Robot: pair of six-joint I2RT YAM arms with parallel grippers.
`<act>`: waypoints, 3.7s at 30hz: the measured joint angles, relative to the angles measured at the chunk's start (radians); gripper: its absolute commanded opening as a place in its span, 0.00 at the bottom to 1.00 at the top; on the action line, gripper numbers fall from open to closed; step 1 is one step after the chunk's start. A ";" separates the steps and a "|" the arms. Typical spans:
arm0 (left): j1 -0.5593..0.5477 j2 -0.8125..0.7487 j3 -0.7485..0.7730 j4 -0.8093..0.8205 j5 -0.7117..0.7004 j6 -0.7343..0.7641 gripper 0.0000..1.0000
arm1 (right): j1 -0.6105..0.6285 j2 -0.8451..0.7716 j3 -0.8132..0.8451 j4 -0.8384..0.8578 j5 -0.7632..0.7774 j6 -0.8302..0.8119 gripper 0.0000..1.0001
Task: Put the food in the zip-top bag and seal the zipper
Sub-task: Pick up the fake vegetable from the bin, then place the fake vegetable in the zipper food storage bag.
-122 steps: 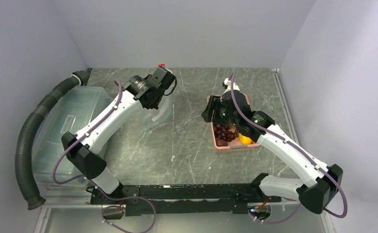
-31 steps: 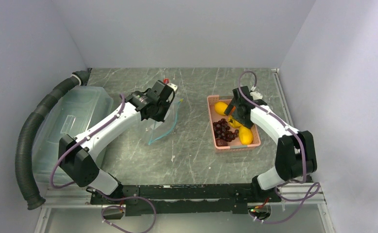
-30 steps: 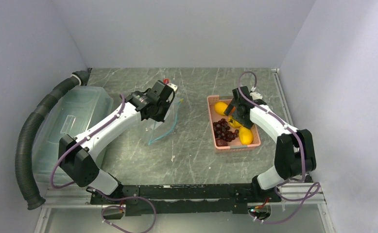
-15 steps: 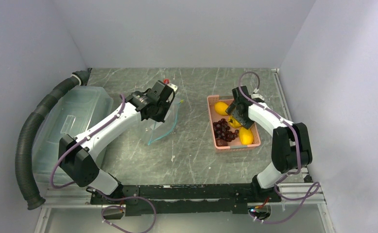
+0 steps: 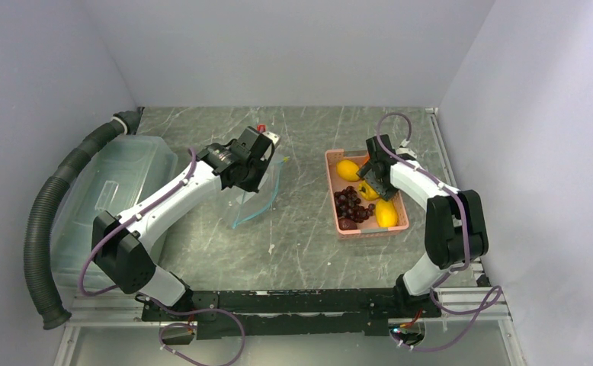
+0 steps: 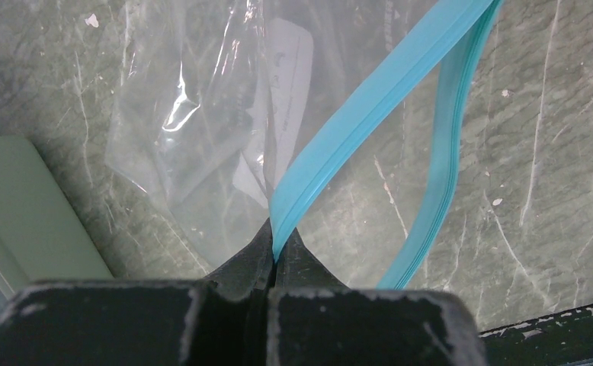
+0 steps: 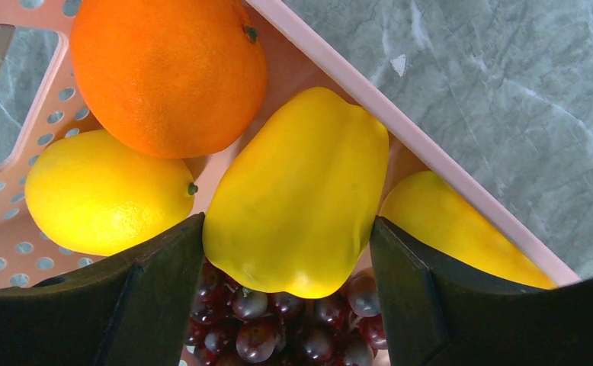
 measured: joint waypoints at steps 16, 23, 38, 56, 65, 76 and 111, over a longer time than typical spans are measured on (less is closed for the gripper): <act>0.000 0.000 0.000 0.000 0.001 0.000 0.00 | 0.000 -0.125 -0.019 0.006 -0.027 -0.071 0.35; 0.000 0.000 0.000 0.000 0.001 0.000 0.00 | 0.000 -0.261 -0.022 -0.001 -0.070 -0.135 0.28; 0.000 0.000 0.000 -0.001 0.000 0.000 0.00 | 0.246 -0.492 -0.030 0.066 -0.143 -0.211 0.22; 0.000 0.000 0.000 -0.001 0.001 0.000 0.00 | 0.445 -0.533 -0.113 0.349 -0.412 -0.266 0.19; 0.000 0.000 0.000 -0.001 0.001 0.000 0.00 | 0.519 -0.489 -0.119 0.435 -0.526 -0.300 0.18; 0.000 0.000 0.000 -0.001 0.001 0.000 0.00 | 0.591 -0.389 -0.118 0.479 -0.549 -0.301 0.17; 0.003 -0.043 0.000 -0.001 0.006 0.000 0.00 | 0.612 -0.076 0.051 0.542 -0.426 -0.261 0.32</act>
